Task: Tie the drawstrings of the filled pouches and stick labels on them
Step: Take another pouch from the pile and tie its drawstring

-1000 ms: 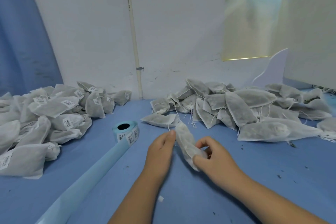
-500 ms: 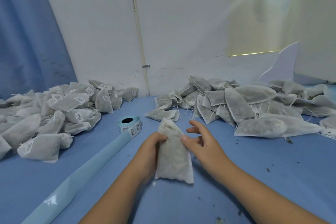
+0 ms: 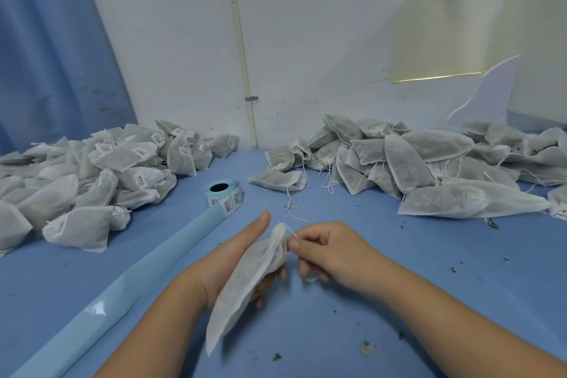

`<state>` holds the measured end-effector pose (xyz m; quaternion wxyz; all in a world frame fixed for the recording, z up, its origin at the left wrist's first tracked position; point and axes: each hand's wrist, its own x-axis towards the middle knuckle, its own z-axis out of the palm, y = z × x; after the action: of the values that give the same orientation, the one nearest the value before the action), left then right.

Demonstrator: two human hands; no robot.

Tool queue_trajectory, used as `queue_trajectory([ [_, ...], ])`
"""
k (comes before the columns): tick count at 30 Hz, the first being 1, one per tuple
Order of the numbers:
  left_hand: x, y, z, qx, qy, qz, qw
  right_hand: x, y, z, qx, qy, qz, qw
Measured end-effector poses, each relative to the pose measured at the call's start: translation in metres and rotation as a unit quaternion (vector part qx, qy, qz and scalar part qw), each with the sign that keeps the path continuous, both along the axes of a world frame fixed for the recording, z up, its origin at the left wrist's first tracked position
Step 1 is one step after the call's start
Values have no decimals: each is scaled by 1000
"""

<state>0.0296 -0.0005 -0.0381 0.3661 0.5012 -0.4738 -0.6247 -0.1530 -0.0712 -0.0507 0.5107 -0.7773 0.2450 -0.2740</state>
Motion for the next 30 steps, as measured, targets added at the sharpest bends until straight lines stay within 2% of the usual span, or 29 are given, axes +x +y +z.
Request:
queue_trajectory([
  [2,6,1,-1,-34,-113,38,992,-3,-4,1,-4,1,-40,999],
  [4,8,-1,-1,-88,-227,49,969,-7,-9,4,-8,-7,-53,999],
  [8,3,-4,0,-143,-309,68,938,-20,-17,13,8,-13,-46,999],
  [10,0,-3,1,-181,-367,83,909,-25,-20,15,7,5,-44,999],
  [11,-1,-3,1,-203,-414,95,882,-28,-22,16,9,12,-46,999],
  [14,-5,-1,2,-251,-572,135,769,-31,-26,15,10,28,-50,998],
  [18,-17,-8,0,-320,-666,108,665,-25,-23,14,25,31,-16,999],
  [20,-25,-10,-3,-343,-686,107,633,-22,-21,15,22,22,-5,1000],
  [21,-29,-11,-4,-360,-675,110,635,-21,-19,15,20,10,-5,1000],
  [22,-33,-10,-6,-375,-641,117,660,-21,-19,17,20,-6,-10,1000],
  [24,-41,-7,-8,-362,-510,143,767,-22,-19,19,24,-41,-35,998],
  [26,-47,-3,-9,-299,-332,172,878,-25,-21,20,26,-65,-75,995],
  [27,-49,-1,-9,-267,-255,183,911,-26,-23,20,25,-71,-93,993],
  [30,-48,0,-6,-201,-140,191,950,-29,-25,21,21,-77,-128,988],
])
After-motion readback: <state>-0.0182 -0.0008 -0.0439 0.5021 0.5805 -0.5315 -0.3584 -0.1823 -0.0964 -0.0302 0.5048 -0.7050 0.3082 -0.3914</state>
